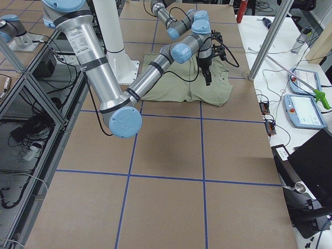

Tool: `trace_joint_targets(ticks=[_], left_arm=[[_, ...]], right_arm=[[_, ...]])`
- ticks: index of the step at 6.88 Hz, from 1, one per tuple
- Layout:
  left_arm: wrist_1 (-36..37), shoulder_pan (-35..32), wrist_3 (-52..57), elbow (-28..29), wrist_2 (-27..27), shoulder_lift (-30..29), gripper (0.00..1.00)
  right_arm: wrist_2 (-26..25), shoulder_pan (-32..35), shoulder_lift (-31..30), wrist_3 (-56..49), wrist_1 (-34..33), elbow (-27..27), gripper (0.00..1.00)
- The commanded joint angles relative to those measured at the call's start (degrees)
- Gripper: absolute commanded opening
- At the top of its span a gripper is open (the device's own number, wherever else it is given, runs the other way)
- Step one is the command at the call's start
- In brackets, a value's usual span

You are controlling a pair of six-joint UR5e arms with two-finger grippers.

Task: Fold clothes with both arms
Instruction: 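Carry the cuff with the left gripper across the shirt body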

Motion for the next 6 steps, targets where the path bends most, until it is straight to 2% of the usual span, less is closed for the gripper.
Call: trace_joint_targets(ticks=[1,3,4,6], left_arm=[[-6.3,4.5,-1.6,6.1,3.8,-2.5,0.0],[-10.1,6.0,-7.4,11.6,4.4,-6.0,0.01],[-12.2,6.3,-13.1,12.9,4.5,-6.7,0.11],[-15.7,7.4,-21.8,15.1,9.2,-6.7,0.42]], right_arm=[[0.0,0.0,-0.2,0.2,0.0,0.0,1.0],[0.0,0.0,-0.3,0.5,0.0,0.0,1.0],[0.0,0.0,-0.4,0.5,0.0,0.0,1.0],[0.0,-0.1,-0.4,0.6,0.0,0.0,1.0]])
